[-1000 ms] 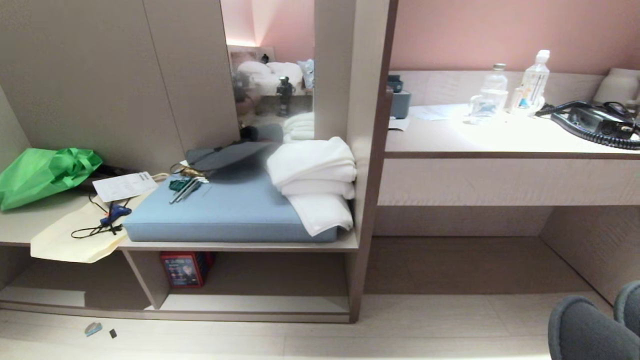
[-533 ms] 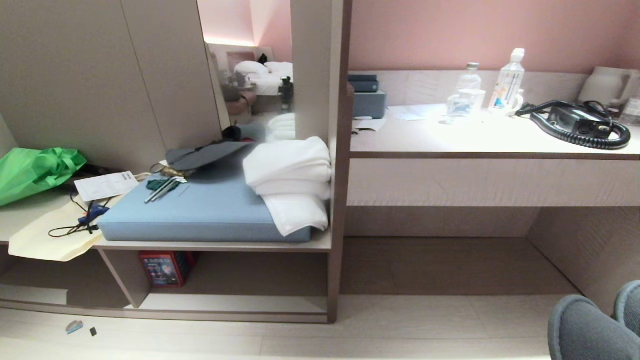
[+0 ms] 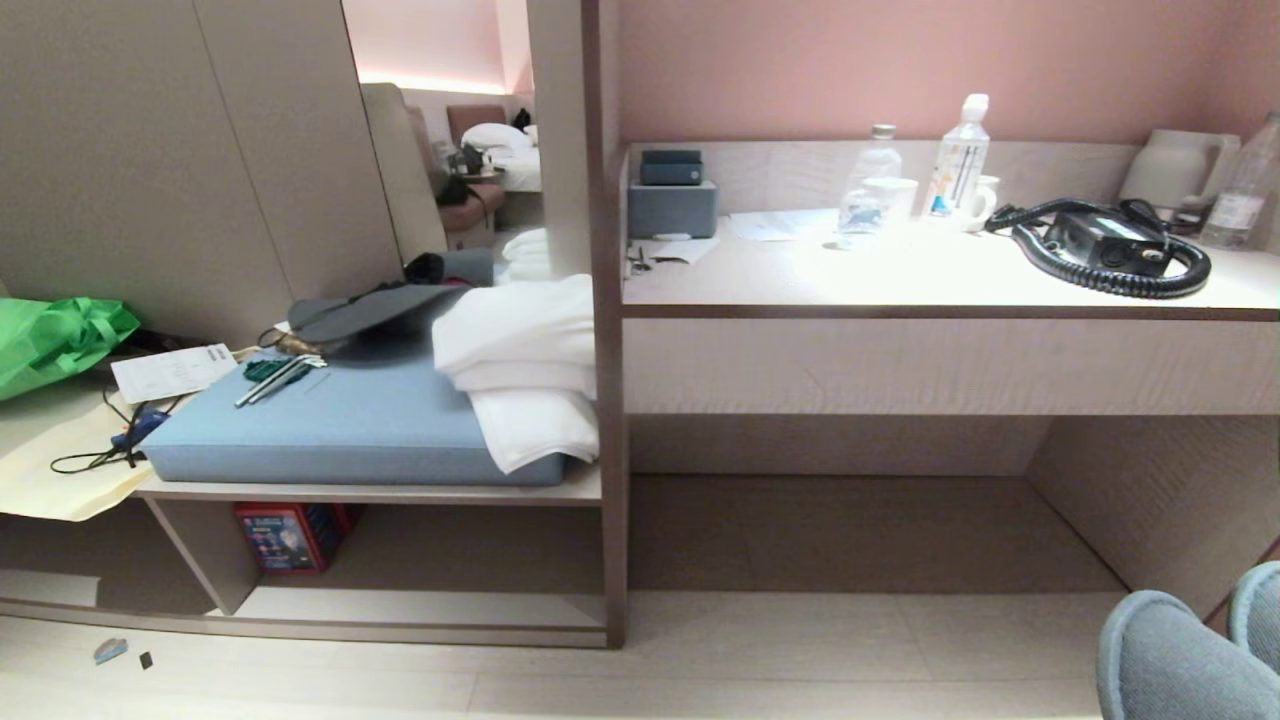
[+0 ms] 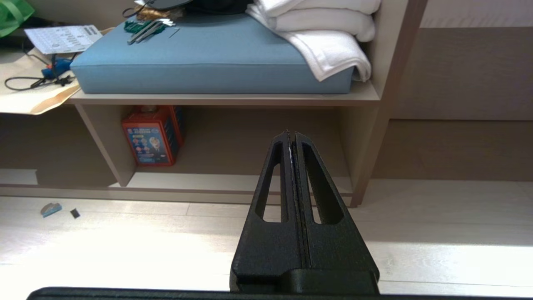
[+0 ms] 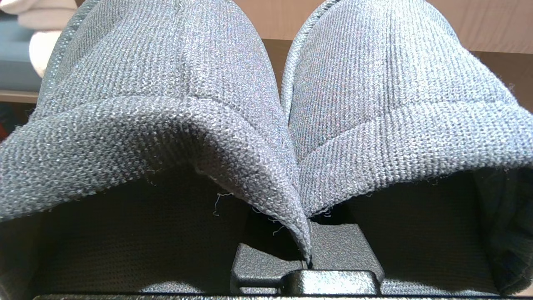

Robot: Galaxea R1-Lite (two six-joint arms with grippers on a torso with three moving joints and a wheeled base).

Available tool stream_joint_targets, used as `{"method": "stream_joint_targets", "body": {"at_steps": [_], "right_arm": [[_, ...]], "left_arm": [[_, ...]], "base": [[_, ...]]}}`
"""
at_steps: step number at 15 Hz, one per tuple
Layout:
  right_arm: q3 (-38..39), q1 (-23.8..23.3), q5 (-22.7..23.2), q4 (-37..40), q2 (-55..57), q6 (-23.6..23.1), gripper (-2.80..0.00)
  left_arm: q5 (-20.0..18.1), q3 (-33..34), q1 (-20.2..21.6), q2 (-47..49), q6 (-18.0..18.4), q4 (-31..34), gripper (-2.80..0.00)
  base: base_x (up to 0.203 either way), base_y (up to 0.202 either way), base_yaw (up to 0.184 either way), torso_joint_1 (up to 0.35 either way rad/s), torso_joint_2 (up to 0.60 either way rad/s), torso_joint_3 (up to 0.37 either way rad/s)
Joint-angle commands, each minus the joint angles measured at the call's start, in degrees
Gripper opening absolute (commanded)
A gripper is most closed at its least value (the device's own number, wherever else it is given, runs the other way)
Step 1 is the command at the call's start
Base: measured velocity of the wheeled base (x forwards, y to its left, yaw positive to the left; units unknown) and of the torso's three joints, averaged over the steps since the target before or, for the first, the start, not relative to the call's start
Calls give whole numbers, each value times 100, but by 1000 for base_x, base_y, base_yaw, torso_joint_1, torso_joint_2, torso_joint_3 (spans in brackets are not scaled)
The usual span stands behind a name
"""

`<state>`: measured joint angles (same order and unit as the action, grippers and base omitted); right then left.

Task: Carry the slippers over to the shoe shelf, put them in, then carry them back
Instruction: Place the slippers on the floor

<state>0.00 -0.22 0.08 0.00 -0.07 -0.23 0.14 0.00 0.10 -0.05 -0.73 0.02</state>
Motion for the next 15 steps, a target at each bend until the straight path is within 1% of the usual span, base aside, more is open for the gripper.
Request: {"method": "stream_joint_targets", "body": {"at_steps": [1,7,15], "right_arm": [[0,-5,1,0,-1,-4,-280],[0,-5,1,0,-1,-4,-280],[0,-5,1,0,-1,14,-280]], "left_arm": [[4,0,-1,5,0,3,-280],[4,-9,-1,5,3,7,-280],[4,-7,-1,5,3,7,-280]], "base": [[0,-103,2,-2,2,4],[0,0,0,0,-1,-14],[0,0,0,2,2,-178]]}}
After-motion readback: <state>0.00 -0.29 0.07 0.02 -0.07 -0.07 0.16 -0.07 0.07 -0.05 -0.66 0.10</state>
